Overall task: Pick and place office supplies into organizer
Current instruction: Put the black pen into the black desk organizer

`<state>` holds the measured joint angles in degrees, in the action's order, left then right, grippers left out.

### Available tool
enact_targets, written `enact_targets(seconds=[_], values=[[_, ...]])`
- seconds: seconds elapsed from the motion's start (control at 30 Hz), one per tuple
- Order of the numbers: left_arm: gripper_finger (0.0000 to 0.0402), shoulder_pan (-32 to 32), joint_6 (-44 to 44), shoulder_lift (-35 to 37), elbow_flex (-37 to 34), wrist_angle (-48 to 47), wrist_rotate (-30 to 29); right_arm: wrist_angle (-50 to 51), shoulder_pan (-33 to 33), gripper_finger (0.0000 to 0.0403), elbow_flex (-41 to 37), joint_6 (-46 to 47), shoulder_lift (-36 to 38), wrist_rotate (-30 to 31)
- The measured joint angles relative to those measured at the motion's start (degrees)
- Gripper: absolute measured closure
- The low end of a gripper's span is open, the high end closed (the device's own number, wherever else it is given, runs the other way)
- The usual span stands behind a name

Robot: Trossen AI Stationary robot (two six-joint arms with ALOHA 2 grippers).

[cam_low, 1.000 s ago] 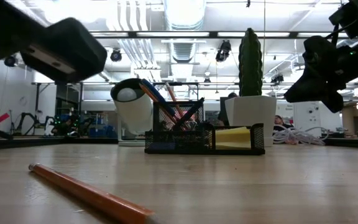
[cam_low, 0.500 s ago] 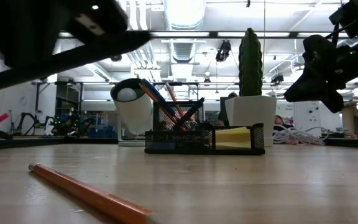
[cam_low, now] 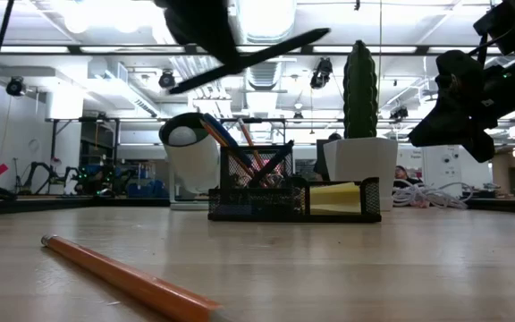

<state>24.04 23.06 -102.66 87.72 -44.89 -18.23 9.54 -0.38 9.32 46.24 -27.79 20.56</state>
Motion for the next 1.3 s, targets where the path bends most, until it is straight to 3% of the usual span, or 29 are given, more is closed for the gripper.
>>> enact_targets(seconds=[0.3, 0.8, 1.07, 1.3], values=[[0.0395, -6.94, 1.03, 0.66, 0.00, 13.74, -4.15, -0.49, 0.00, 0.0349, 0.00, -0.16, 0.00, 0.00], [0.0395, -14.64, 3.06, 0.82, 0.00, 20.41, -19.06, -1.75, 0.00, 0.0349, 0.00, -0.31, 0.01, 0.21], [0.0395, -17.53, -1.32, 0.42, -1.68, 23.07, -19.24, -1.75, 0.00, 0.0349, 0.00, -0.15, 0.00, 0.44], [0.0395, -20.00, -5.65, 1.27, -11.92, 41.92, -12.41, -1.96, 0.00, 0.0349, 0.00, 0.11, 0.00, 0.44]])
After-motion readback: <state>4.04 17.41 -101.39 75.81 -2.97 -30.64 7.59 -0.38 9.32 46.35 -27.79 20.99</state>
